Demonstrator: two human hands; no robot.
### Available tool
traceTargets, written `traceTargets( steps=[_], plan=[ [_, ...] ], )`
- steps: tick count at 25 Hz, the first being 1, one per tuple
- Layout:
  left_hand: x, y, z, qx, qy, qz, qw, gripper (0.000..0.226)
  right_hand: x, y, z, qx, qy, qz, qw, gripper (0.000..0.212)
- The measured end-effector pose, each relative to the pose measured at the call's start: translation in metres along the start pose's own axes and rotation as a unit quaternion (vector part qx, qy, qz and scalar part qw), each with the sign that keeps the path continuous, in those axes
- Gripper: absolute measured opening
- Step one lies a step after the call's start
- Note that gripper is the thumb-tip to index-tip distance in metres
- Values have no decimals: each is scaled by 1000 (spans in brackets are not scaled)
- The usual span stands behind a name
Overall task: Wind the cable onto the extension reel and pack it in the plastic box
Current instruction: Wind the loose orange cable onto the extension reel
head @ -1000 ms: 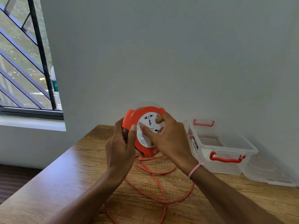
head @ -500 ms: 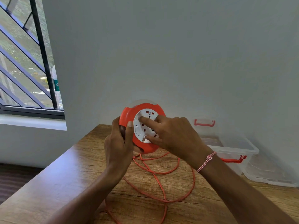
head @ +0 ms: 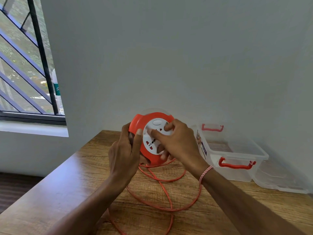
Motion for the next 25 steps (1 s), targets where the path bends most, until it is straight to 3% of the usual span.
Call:
traceTargets(
  steps=[2,4,6,8,10,14,17,19,22,24,25],
  plan=[
    [0,3,-1,-22,6,25,999,55,6,8,11,-107,-29,122,986,55],
    [2,4,-1,-42,5,39,998,44,13,16,23,-248,-80,319,911,56],
    [4,4,0,-48,0,40,998,36,17,22,28,-303,-49,435,847,57],
    [5,3,0,-48,0,46,998,31,17,22,28,-347,8,483,804,62],
    [6,5,-1,-55,3,66,996,31,14,21,26,-393,-6,518,760,66],
    [6,7,-1,-71,16,64,995,32,8,17,19,-414,0,539,734,63],
    [5,4,0,-62,24,40,997,45,8,19,22,-378,-33,554,741,60],
    [4,2,-1,-55,34,24,998,54,6,18,21,-345,-54,520,779,60],
    [4,1,-1,-41,42,3,998,61,-1,15,13,-266,-84,333,901,65],
    [3,2,-2,-35,43,-3,998,62,-2,7,5,-129,-52,139,981,61],
    [3,3,-1,-35,41,0,999,62,0,2,3,-40,-17,47,998,58]
  ],
)
Point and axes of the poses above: each hand's wrist, its own x-axis towards the middle knuckle, its own z-axis out of the back of the hand, y = z × x, the point moved 3 cm from there along x, towards the middle knuckle, and after that the axes turned 11 degrees about -y, right-handed, at the moved point
